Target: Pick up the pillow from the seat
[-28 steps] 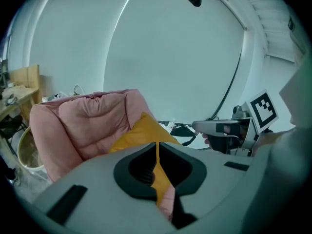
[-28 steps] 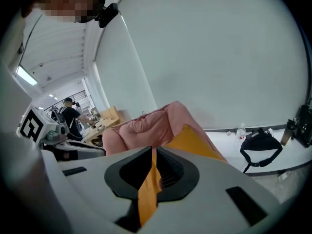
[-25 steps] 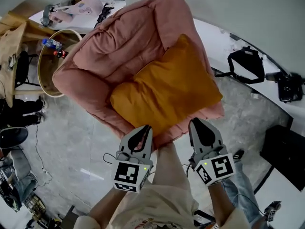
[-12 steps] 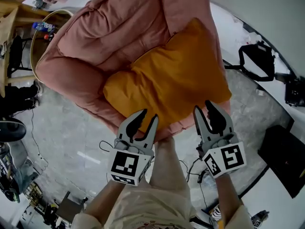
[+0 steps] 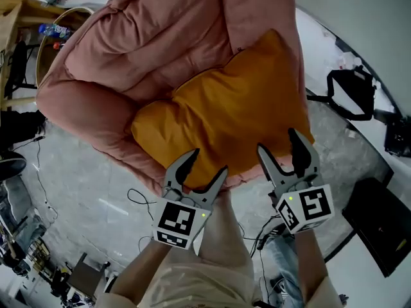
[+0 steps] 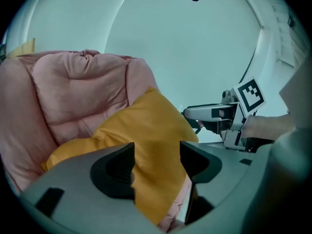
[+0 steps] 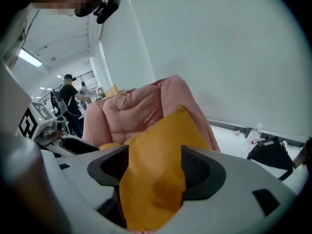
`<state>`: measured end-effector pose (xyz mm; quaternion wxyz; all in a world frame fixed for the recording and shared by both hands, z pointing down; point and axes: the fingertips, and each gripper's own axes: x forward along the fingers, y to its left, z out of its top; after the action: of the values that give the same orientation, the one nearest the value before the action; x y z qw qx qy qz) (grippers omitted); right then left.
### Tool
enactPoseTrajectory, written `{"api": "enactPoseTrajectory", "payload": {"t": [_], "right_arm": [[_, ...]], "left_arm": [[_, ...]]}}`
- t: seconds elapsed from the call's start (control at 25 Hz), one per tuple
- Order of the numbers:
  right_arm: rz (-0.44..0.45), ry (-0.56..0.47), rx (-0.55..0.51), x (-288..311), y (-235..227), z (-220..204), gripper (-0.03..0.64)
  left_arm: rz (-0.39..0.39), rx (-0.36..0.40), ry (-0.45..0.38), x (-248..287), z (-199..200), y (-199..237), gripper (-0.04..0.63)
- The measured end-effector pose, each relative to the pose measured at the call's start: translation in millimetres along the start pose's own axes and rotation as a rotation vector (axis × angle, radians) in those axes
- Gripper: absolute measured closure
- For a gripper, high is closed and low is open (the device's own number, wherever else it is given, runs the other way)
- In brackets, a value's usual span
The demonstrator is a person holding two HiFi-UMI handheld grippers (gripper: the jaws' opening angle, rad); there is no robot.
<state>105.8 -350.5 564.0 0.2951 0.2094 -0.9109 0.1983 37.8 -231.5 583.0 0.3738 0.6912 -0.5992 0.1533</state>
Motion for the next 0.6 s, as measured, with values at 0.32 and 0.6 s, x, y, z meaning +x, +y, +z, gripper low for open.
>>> {"api": "enactPoseTrajectory", "payload": {"t": [0.32, 0.6], "right_arm": [[-0.036, 0.001, -0.08, 26, -36, 4, 0.158], [0.012, 0.046, -0.123, 50, -50, 0, 0.035]], "left_arm": [[-0.005, -0.053, 0.035, 37, -8, 2, 0.227], [-0.008, -0.064, 0.042, 48, -6, -1, 0.176]]}}
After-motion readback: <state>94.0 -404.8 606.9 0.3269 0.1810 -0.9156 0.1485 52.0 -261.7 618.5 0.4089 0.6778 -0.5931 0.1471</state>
